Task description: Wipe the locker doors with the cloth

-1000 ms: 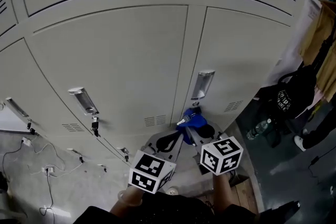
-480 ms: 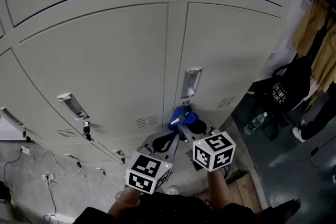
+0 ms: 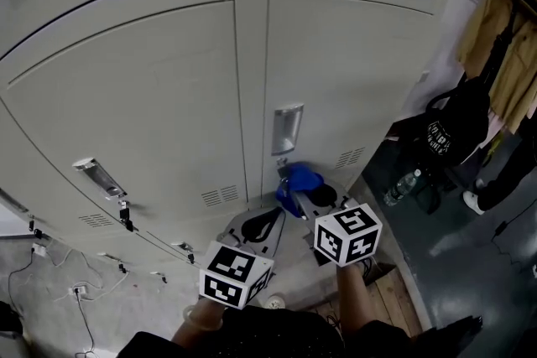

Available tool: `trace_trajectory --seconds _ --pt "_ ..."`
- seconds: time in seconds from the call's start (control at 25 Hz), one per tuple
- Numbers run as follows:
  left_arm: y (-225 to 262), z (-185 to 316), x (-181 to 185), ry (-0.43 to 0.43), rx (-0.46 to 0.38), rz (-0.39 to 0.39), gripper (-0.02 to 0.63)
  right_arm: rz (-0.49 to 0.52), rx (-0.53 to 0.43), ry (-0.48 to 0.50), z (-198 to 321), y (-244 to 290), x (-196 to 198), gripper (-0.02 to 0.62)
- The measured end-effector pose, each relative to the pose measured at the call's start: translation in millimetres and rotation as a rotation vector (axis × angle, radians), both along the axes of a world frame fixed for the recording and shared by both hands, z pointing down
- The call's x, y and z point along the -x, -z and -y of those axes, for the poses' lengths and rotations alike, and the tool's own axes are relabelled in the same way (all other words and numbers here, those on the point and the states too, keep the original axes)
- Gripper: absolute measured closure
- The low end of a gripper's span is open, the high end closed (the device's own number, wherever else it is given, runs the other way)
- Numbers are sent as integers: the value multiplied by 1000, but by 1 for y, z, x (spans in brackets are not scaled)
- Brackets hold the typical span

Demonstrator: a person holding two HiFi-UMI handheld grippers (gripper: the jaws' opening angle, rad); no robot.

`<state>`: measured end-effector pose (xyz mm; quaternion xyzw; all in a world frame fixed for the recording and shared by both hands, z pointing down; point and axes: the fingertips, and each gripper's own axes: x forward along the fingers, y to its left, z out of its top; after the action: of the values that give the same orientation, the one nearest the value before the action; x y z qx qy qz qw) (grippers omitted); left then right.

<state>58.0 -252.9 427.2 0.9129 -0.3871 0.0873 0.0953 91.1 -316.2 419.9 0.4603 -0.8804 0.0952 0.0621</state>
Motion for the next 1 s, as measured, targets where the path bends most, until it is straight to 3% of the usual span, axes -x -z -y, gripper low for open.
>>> trace_trajectory --seconds 0.64,1.0 --pt "-1 15 -43 -90 7 -5 600 -21 5 -79 13 -5 -48 511" --pt "5 26 -74 -150 -15 -3 600 -19 13 -182 26 -6 -92 509"
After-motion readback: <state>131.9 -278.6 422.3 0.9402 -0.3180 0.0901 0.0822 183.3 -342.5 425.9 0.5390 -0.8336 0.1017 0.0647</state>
